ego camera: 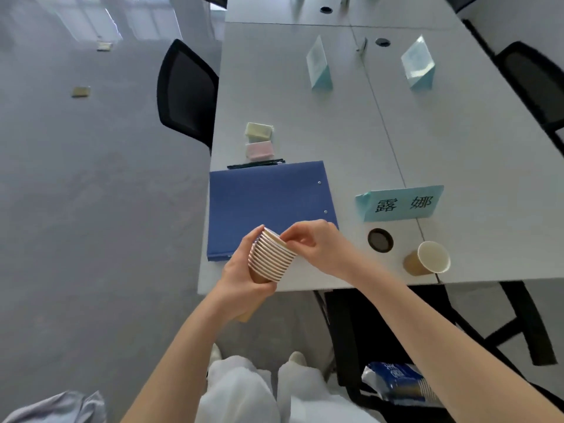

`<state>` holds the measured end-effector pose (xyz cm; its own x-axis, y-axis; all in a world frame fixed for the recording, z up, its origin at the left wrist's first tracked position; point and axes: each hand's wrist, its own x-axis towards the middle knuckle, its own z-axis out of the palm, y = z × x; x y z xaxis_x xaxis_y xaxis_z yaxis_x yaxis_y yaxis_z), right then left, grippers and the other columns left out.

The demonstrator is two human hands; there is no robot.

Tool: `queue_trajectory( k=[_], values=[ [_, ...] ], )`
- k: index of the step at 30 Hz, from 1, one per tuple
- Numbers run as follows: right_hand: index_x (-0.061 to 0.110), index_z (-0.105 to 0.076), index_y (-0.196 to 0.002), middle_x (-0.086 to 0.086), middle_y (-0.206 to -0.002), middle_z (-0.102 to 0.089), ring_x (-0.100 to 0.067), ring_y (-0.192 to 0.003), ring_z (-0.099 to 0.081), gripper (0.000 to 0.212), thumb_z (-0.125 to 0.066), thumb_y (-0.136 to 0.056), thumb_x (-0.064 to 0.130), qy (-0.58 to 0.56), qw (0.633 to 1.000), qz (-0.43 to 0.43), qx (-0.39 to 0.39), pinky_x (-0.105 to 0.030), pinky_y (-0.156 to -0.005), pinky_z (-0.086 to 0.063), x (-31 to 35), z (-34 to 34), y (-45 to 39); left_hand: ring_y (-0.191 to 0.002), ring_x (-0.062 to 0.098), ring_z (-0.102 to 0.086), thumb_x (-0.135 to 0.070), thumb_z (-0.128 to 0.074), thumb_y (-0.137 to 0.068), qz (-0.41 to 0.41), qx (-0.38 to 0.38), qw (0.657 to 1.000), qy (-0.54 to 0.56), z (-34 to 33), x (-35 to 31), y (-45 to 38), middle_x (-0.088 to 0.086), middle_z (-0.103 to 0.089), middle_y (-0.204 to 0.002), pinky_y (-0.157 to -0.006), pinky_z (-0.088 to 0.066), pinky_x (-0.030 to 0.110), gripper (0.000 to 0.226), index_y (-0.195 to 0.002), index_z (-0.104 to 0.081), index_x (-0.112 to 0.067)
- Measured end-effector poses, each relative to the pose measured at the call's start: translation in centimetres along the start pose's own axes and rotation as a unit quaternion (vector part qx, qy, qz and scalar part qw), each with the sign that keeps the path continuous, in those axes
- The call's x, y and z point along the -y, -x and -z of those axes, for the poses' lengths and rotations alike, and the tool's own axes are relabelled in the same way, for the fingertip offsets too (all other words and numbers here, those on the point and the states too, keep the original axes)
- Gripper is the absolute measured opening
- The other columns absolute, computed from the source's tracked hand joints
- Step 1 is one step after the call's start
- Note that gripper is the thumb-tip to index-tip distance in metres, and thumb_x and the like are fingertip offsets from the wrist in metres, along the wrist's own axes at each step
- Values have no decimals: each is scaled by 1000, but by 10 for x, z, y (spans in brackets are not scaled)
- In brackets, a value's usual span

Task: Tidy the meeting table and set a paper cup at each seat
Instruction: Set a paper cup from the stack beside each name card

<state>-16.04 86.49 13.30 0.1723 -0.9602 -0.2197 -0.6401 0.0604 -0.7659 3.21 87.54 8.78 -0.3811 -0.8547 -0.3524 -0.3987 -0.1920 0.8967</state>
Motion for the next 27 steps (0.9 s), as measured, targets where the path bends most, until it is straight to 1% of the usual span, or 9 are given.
queue_trajectory(
  k=[2,5,10,13,16,18,21,24,27],
  values=[
    [14,-69,-110,0,-102,-73,-9,-90,-69,20,-65,-91,17,2,1000,12,27,-25,-83,-58,28,-27,-16,-100,15,-62,0,-76,-69,-5,-16,1000,0,37,11,12,-7,-56,-117,-73,-58,25,99,-140,-28,-51],
    [13,-67,-112,1,-103,-72,-9,-93,-68,21,-65,-90,13,-10,998,13,58,-28,-86,-57,66,-69,-42,-96,11,-62,-5,-74,-67,-2,-38,999,-25,93,33,24,-8,-58,-115,-72,-55,21,98,-140,-29,-53],
    [13,-70,-102,2,-94,-73,-7,-89,-69,20,-69,-85,5,-68,994,-11,90,-30,-87,-57,128,-145,-91,-109,5,-56,-28,-85,-63,7,-49,996,-78,197,73,44,-10,-56,-121,-90,-49,25,98,-142,-30,-48],
    [7,-70,-100,-2,-90,-73,-10,-84,-71,19,-70,-82,0,-100,990,-12,101,-28,-84,-58,150,-169,-110,-107,1,-55,-30,-86,-63,-2,-56,994,-97,236,85,49,-14,-56,-120,-90,-48,24,95,-140,-33,-49],
    [8,-70,-100,-2,-91,-74,-10,-85,-71,19,-70,-82,1,-107,988,-20,108,-26,-83,-58,175,-195,-135,-104,4,-58,-30,-85,-61,2,-57,993,-103,278,98,49,-15,-58,-116,-88,-52,28,93,-136,-35,-51],
    [12,-71,-97,1,-89,-74,-8,-84,-71,18,-72,-81,3,-107,988,-20,107,-27,-83,-58,184,-206,-151,-103,5,-59,-29,-85,-60,4,-57,993,-99,298,105,44,-15,-59,-115,-88,-54,32,92,-134,-35,-51],
    [19,-71,-93,5,-88,-74,-6,-82,-71,18,-74,-80,7,-104,989,-22,107,-28,-83,-59,193,-213,-177,-101,5,-60,-27,-86,-61,8,-53,994,-98,321,110,29,-16,-59,-114,-85,-53,28,92,-133,-35,-54],
    [18,-72,-94,5,-88,-74,-6,-82,-71,19,-74,-79,7,-100,990,-27,93,-30,-83,-59,196,-213,-202,-100,4,-60,-26,-87,-62,7,-47,993,-106,339,109,7,-16,-59,-112,-83,-51,23,92,-132,-34,-55],
    [16,-73,-94,2,-87,-75,-8,-82,-72,19,-74,-78,6,-117,990,-39,75,-31,-84,-59,199,-206,-237,-100,4,-59,-26,-87,-62,4,-35,993,-112,362,102,-29,-16,-59,-111,-83,-52,25,91,-131,-34,-56]
  ],
)
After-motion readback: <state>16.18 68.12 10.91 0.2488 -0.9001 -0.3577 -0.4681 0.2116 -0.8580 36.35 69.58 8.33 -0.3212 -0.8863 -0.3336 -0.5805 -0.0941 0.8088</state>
